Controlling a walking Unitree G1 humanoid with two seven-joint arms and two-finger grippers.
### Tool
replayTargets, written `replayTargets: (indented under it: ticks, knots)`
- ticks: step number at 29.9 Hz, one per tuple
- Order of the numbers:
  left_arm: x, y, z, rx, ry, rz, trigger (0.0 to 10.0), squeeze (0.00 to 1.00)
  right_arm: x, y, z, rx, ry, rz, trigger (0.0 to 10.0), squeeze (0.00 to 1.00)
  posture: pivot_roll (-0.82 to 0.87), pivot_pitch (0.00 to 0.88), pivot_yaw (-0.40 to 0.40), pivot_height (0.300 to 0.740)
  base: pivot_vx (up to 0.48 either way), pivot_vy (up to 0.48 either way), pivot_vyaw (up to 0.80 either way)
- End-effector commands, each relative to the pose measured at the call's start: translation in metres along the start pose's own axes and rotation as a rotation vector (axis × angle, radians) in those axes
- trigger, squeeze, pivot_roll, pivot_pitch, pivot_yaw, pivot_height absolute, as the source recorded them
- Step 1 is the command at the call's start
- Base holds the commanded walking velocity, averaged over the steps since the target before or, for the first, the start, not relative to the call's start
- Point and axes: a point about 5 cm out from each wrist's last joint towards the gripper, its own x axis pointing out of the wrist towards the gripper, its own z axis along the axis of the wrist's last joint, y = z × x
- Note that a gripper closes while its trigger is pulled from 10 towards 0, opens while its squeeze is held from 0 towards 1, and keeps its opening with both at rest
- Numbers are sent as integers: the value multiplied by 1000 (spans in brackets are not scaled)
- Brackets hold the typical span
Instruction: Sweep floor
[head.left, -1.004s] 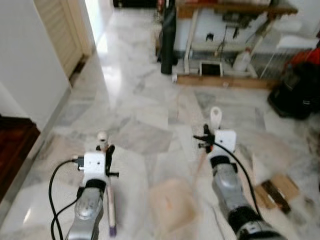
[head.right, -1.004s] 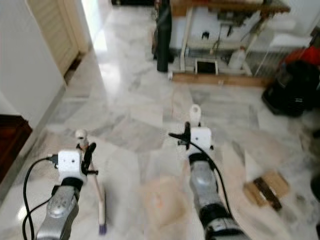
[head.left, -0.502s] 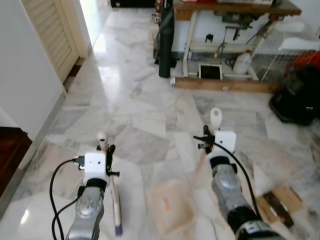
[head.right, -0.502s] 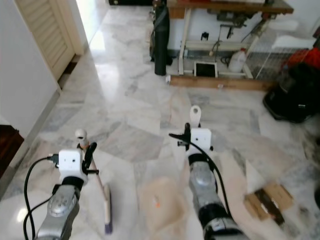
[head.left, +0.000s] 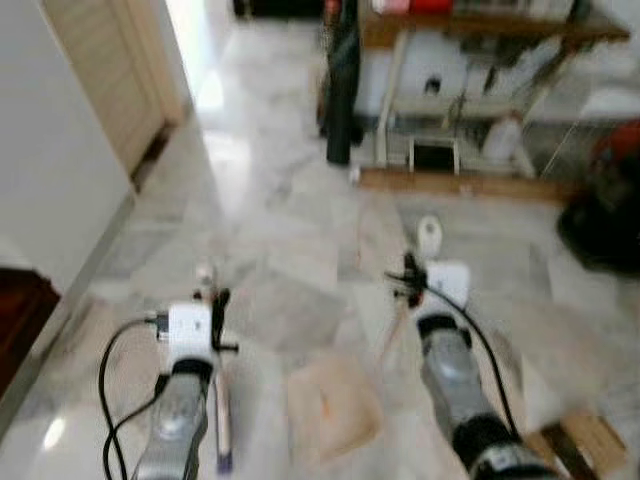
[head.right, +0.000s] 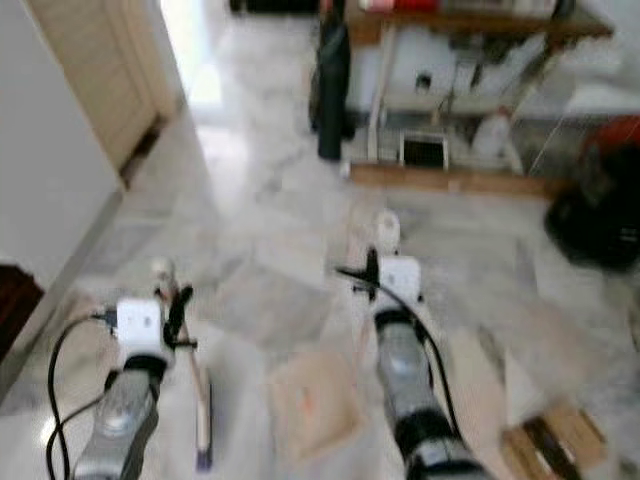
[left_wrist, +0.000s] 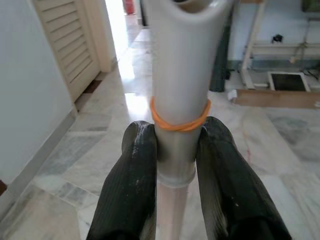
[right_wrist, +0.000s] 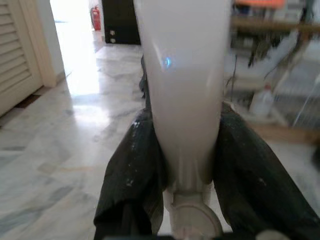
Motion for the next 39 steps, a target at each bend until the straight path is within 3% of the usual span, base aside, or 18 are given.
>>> replayTargets:
  ticks: [1,13,18,35,39]
  knots:
    - [0,4,3,8,-19,8,10000,0,3,12,8,37,-33,17,10000,0,101,91,-35,740,360,0,0]
    - [3,0,3,-12,-27,-20,10000,0,4,9,5,40,-10,4,10000,0,83,43,-28,740,51,0,0]
    - [6,-5,3,-21,-26,-39,10000,0,5,2,4,53,6,-19,10000,0,77,22,-32,740,0,0,-751]
    - [7,-5,0,-27,-20,-34,10000,0,3,5,0,42,21,-3,10000,0,86,0,-34,740,0,0,-765]
    - [8,-4,0,-36,-14,-32,10000,0,4,6,1,38,19,-6,10000,0,84,5,-30,740,0,371,-766]
